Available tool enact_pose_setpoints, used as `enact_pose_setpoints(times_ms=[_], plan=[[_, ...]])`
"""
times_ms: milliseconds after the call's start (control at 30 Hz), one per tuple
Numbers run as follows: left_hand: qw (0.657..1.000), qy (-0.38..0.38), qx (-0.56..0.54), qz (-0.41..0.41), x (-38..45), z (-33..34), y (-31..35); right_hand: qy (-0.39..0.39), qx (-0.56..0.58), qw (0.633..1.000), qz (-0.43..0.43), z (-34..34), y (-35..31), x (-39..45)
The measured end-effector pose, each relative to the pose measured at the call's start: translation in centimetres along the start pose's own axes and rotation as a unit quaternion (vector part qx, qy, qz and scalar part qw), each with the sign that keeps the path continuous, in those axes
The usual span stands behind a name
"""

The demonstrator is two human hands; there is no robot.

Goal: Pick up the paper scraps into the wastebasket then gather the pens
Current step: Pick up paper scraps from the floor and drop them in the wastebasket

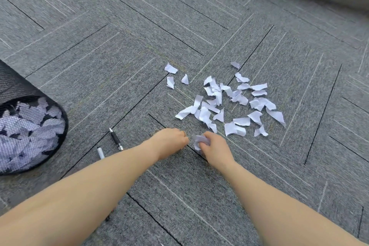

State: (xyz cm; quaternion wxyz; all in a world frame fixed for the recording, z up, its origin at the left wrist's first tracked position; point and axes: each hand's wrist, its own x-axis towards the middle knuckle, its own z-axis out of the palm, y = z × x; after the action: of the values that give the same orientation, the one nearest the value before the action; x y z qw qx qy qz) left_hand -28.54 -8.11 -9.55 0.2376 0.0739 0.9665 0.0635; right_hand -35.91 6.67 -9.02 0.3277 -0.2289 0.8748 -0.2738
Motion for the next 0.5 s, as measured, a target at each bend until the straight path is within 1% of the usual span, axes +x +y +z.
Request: enact_pose_setpoints(times_ms=[67,133,200,267,367,433,500], plan=[[0.991,0.011,-0.109,-0.078,-0.1,-0.7,0.0,0.005,0.025,1.0,-0.006,-0.4,-1.4,0.7],[0.961,0.048,-0.234,-0.143,-0.2,-2.2,-0.4,0.023,0.066,0.998,-0.005,-0.8,-3.2,2.0],[0.913,0.112,-0.34,-0.195,-1.0,-4.6,-1.6,0.035,0.15,0.988,-0.004,-1.2,-6.0,3.6],[0.86,0.185,-0.405,-0.251,-2.8,-7.5,-3.7,0.043,0.241,0.969,-0.015,-1.6,-9.6,5.2],[0.789,0.311,-0.429,-0.312,-6.9,-11.6,-7.3,0.071,0.337,0.938,-0.044,-2.2,-16.0,6.3],[0.741,0.398,-0.424,-0.335,-10.4,-14.4,-9.3,0.054,0.392,0.914,-0.088,-2.3,-21.1,6.0],[0.691,0.479,-0.417,-0.345,-14.4,-17.0,-10.9,0.015,0.44,0.885,-0.15,-1.7,-26.5,5.1]])
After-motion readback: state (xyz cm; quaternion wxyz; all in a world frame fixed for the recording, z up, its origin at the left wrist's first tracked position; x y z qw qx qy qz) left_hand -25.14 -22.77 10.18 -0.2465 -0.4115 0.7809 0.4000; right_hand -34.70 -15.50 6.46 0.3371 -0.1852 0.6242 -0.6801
